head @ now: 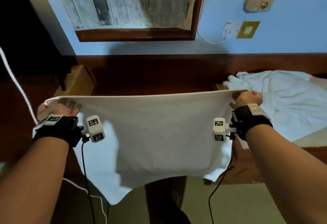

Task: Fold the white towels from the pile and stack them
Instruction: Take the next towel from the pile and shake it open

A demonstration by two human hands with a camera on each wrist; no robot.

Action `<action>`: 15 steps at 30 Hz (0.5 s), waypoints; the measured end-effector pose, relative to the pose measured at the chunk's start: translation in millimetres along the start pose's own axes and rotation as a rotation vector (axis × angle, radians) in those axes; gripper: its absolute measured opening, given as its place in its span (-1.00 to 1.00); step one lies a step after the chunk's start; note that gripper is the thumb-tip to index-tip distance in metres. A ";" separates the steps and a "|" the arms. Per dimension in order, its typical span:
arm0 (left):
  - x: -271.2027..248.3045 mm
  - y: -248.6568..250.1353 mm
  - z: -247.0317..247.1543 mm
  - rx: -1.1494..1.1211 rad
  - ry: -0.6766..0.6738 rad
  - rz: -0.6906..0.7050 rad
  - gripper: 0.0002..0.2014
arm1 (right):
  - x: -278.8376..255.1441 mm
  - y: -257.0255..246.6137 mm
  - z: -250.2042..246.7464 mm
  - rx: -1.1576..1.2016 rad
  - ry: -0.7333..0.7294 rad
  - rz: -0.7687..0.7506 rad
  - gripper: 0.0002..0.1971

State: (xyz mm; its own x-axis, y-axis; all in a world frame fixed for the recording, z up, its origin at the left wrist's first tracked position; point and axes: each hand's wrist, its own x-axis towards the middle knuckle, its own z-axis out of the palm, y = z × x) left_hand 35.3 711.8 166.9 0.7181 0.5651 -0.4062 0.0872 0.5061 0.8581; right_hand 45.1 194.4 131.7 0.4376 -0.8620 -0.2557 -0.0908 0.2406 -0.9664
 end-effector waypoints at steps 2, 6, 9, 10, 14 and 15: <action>29.0 1.1 31.7 0.039 -0.008 -0.007 -0.58 | 21.4 -1.7 34.1 -0.005 -0.035 0.020 -0.79; 92.1 -0.7 87.2 0.094 -0.085 -0.012 -0.52 | 59.4 -12.9 101.3 -0.058 -0.065 0.027 -0.82; 130.5 -18.5 121.1 0.161 -0.088 0.027 -0.71 | 99.1 7.0 142.7 -0.077 -0.048 -0.038 -0.73; 139.1 -27.1 128.7 0.206 -0.105 0.025 -0.81 | 104.7 18.4 149.4 -0.158 -0.062 -0.068 -0.68; 178.4 -99.2 115.4 0.666 -0.216 -0.091 -0.59 | 94.9 100.8 131.4 -0.688 -0.376 -0.132 -0.51; 182.3 -124.4 101.7 0.941 -0.222 -0.084 -0.44 | 87.9 127.3 117.9 -0.873 -0.501 -0.152 -0.49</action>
State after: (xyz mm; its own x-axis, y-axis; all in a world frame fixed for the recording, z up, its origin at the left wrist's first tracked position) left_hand 225.6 685.6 18.1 0.7899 0.3660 -0.4921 0.5918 -0.2441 0.7683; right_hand 177.4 201.8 -10.6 0.8051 -0.5221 -0.2816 -0.5366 -0.4387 -0.7208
